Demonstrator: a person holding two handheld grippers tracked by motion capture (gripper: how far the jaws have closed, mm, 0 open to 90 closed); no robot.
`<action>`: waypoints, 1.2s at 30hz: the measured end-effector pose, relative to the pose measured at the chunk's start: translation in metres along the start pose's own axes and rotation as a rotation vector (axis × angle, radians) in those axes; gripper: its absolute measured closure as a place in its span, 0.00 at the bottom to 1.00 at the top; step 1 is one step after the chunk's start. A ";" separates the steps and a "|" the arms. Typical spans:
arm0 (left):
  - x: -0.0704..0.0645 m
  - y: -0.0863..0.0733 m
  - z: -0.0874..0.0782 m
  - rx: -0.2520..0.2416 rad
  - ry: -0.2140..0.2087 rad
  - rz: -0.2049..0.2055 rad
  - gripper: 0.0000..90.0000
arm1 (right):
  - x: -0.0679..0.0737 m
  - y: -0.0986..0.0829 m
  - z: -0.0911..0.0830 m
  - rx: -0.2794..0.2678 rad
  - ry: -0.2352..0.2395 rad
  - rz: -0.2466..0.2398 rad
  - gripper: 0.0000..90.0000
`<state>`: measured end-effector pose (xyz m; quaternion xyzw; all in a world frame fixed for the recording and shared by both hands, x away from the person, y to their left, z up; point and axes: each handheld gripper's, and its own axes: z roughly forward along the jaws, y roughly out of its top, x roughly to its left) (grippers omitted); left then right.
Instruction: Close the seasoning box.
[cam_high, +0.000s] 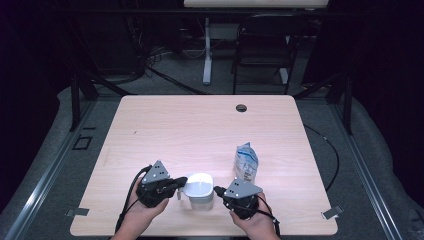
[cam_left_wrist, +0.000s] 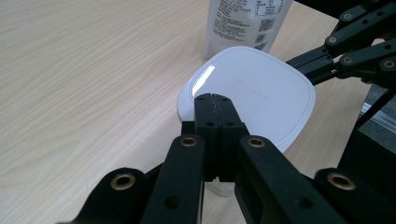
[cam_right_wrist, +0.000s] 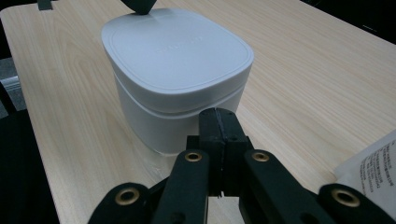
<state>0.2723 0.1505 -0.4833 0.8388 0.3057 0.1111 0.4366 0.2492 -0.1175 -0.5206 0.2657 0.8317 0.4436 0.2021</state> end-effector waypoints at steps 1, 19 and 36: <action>0.000 0.000 0.000 0.000 0.000 0.000 1.00 | 0.000 0.000 0.000 -0.002 0.001 0.000 1.00; 0.000 -0.001 0.000 -0.005 0.001 -0.004 1.00 | 0.001 0.003 0.000 -0.005 -0.003 -0.008 1.00; 0.002 -0.001 0.000 -0.005 0.000 -0.009 1.00 | 0.001 0.009 -0.001 -0.015 0.000 -0.014 1.00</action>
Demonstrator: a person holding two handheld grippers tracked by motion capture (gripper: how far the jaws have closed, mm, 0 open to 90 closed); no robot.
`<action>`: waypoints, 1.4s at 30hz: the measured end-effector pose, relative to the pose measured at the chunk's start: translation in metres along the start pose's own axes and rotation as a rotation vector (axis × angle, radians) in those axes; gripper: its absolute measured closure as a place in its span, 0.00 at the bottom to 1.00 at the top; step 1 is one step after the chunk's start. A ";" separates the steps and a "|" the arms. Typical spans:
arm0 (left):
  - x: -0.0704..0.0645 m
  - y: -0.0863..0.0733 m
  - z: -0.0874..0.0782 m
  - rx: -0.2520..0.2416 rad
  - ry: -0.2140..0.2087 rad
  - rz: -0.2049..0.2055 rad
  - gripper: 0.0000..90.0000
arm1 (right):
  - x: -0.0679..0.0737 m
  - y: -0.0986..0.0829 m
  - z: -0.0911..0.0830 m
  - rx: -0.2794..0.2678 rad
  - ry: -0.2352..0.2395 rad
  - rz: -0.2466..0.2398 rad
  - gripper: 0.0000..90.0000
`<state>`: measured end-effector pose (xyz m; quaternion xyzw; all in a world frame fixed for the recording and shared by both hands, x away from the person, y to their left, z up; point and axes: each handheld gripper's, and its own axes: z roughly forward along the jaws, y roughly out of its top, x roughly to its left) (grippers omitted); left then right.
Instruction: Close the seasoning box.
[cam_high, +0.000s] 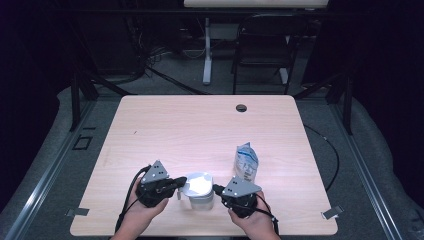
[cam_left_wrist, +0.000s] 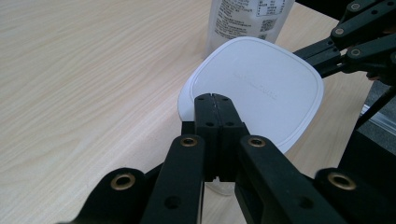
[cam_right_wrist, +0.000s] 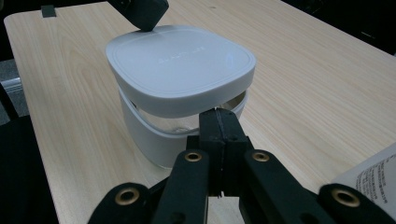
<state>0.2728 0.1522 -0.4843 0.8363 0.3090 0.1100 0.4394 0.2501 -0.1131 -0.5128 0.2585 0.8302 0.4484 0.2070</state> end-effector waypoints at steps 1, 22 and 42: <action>0.000 0.000 0.000 0.003 0.000 0.003 1.00 | 0.000 0.000 0.000 0.000 0.000 0.000 1.00; 0.003 -0.002 -0.002 -0.001 0.016 -0.015 0.97 | 0.002 0.013 -0.001 -0.017 0.009 -0.020 1.00; 0.004 -0.008 -0.005 -0.007 0.017 -0.027 1.00 | 0.004 0.021 -0.002 -0.034 0.007 -0.029 1.00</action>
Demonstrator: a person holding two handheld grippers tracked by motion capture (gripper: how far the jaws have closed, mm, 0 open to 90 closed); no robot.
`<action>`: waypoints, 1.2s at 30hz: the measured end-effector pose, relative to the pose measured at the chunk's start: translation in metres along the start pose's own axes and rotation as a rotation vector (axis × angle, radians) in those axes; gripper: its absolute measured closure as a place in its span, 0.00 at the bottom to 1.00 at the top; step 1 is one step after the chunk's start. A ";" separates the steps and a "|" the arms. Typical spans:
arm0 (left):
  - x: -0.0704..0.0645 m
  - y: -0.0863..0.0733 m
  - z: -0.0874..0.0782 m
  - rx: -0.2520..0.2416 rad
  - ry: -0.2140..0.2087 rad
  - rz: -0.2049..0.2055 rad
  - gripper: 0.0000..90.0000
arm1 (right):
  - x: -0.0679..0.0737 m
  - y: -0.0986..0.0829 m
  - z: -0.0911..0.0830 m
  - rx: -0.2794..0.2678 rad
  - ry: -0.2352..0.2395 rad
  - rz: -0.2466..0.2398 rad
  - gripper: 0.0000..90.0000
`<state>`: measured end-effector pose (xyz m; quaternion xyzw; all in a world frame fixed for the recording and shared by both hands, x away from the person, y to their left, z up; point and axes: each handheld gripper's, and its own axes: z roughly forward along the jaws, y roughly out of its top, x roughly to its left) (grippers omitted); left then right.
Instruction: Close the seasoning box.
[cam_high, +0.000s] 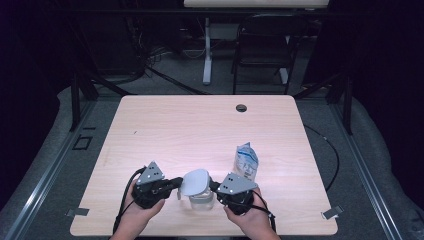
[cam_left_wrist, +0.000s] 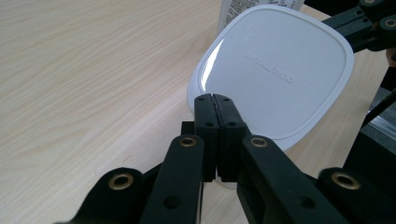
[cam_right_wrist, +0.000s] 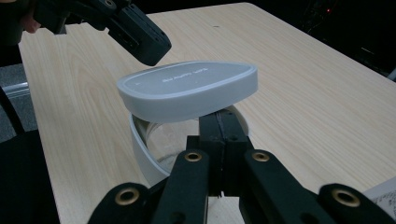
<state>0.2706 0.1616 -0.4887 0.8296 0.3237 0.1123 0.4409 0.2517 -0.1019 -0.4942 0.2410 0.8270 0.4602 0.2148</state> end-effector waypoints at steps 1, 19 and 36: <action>0.000 0.000 0.000 0.001 0.001 0.002 1.00 | 0.000 0.001 0.000 0.000 -0.002 -0.004 1.00; 0.001 -0.003 0.002 0.007 0.008 -0.005 1.00 | 0.003 0.005 0.001 -0.010 0.004 -0.011 1.00; 0.002 -0.008 0.005 0.005 0.008 -0.019 1.00 | 0.003 0.004 0.002 -0.007 0.006 -0.012 1.00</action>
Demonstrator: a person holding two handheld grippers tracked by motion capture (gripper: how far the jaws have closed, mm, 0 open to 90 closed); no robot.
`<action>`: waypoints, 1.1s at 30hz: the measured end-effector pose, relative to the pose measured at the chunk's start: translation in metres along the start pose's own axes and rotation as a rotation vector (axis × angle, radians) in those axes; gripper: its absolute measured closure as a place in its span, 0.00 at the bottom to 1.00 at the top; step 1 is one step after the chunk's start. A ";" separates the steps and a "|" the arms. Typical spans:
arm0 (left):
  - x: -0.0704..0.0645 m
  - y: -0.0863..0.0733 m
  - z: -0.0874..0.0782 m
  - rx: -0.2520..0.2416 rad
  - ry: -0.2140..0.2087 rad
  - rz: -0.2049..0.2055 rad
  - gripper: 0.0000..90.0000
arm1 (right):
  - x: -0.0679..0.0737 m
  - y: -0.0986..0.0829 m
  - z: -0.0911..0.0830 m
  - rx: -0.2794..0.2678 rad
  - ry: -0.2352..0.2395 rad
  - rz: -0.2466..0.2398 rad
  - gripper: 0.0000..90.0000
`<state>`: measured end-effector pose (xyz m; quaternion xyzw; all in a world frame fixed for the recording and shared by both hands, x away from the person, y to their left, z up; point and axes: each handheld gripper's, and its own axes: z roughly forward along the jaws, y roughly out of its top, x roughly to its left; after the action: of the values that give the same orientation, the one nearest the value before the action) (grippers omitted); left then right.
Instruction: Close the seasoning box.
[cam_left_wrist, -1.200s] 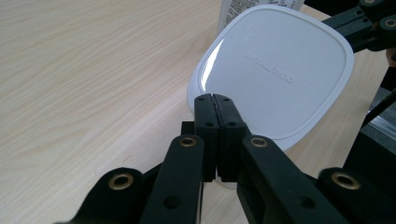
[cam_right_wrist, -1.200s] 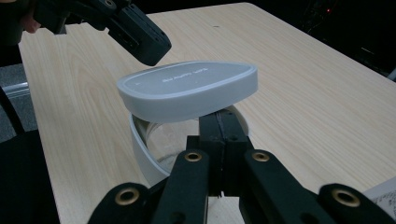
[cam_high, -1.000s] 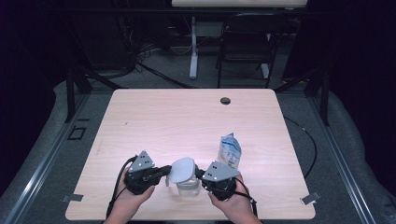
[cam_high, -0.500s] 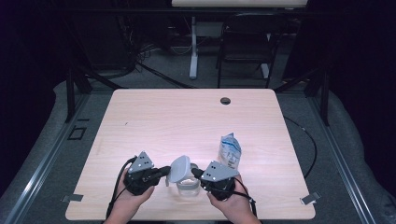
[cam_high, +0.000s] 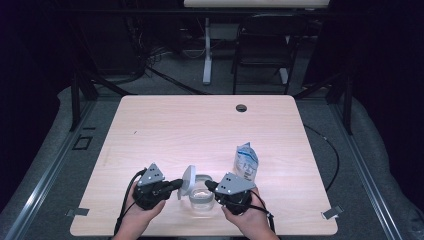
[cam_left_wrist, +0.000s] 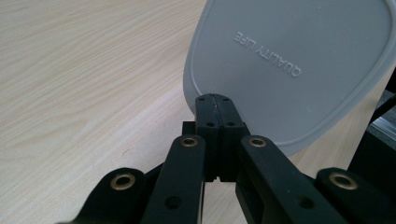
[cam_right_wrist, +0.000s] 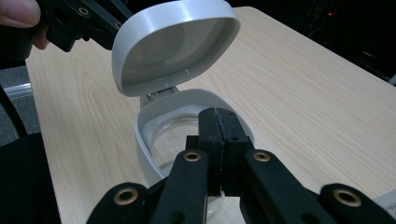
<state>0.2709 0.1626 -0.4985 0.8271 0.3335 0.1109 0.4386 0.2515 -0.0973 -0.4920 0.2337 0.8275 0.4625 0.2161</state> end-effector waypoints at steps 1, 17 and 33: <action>0.000 0.000 0.000 -0.001 0.000 -0.001 1.00 | 0.000 0.000 0.000 0.000 0.000 0.001 1.00; 0.001 -0.006 0.001 0.006 -0.004 -0.005 1.00 | 0.000 -0.003 0.000 -0.002 -0.003 0.009 0.99; 0.002 -0.009 0.001 0.024 -0.010 0.008 1.00 | -0.003 -0.006 -0.002 -0.003 -0.008 0.023 0.99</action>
<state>0.2692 0.1671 -0.5063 0.8343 0.3293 0.1047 0.4296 0.2521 -0.1033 -0.4963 0.2446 0.8231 0.4655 0.2145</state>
